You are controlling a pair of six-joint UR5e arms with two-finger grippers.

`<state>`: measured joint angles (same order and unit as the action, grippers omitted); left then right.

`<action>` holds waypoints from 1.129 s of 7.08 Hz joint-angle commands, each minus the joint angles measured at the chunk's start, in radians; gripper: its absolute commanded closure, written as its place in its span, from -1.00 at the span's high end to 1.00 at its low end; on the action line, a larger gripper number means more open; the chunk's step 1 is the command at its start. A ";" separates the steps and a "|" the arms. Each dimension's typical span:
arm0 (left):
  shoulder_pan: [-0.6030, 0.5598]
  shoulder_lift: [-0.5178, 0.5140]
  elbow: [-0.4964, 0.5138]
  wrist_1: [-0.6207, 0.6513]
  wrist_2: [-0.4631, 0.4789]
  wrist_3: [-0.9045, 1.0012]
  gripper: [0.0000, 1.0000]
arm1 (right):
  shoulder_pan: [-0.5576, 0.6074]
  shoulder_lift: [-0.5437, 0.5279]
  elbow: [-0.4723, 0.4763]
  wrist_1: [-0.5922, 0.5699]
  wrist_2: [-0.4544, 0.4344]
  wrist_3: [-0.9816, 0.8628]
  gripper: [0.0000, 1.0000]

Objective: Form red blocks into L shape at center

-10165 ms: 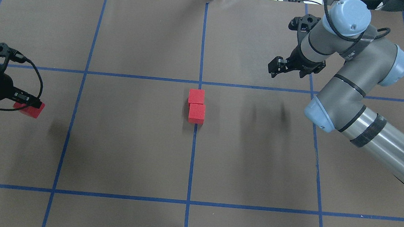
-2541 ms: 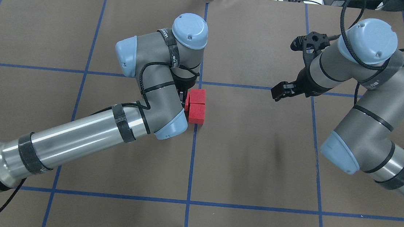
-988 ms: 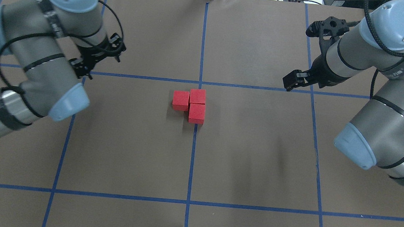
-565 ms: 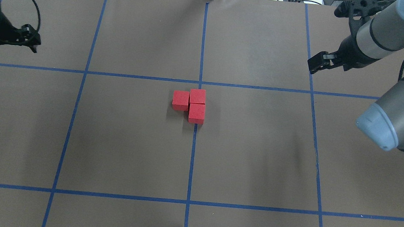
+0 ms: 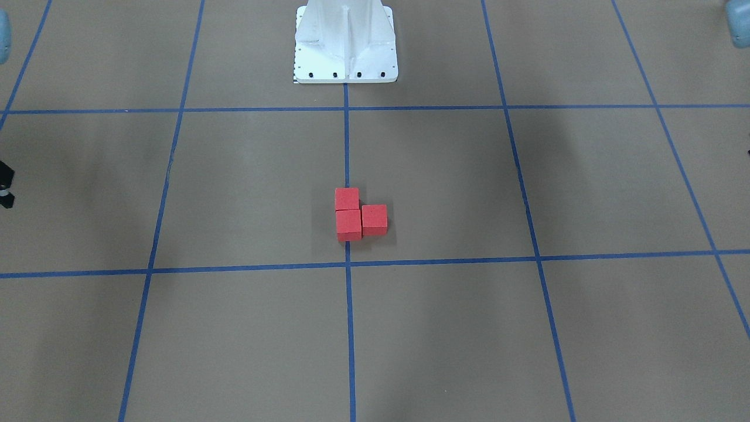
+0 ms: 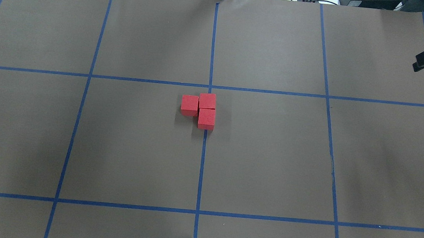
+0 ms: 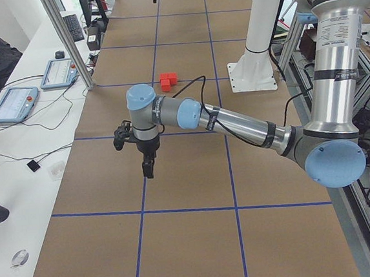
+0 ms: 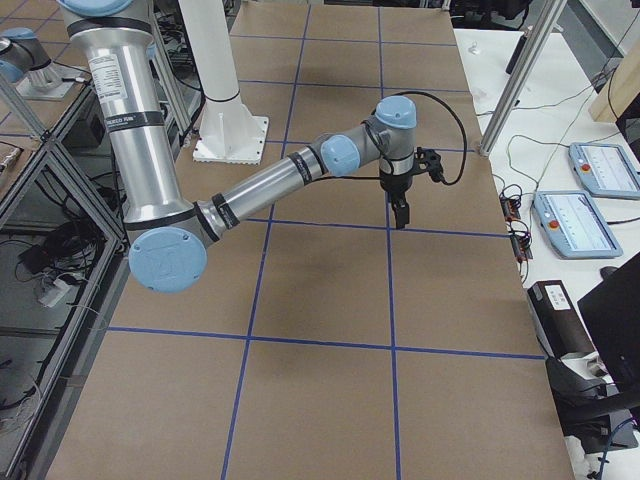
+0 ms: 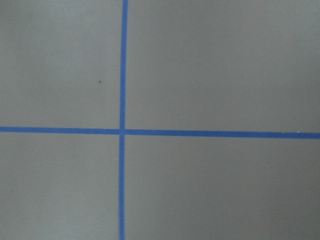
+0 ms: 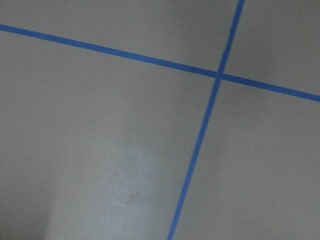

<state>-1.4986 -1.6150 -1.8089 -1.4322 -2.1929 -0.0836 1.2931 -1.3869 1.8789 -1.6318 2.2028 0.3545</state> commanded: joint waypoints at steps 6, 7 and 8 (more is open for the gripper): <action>-0.126 0.035 0.177 -0.206 -0.065 0.129 0.99 | 0.259 -0.236 -0.134 0.009 0.192 -0.195 0.98; -0.112 0.035 0.171 -0.206 -0.065 0.111 0.99 | 0.258 -0.239 -0.167 0.010 0.193 -0.203 0.98; -0.112 0.035 0.169 -0.206 -0.065 0.110 0.99 | 0.258 -0.238 -0.141 0.010 0.199 -0.201 0.98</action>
<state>-1.6162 -1.5799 -1.6347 -1.6363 -2.2578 0.0468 1.5514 -1.6232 1.7351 -1.6224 2.3970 0.1545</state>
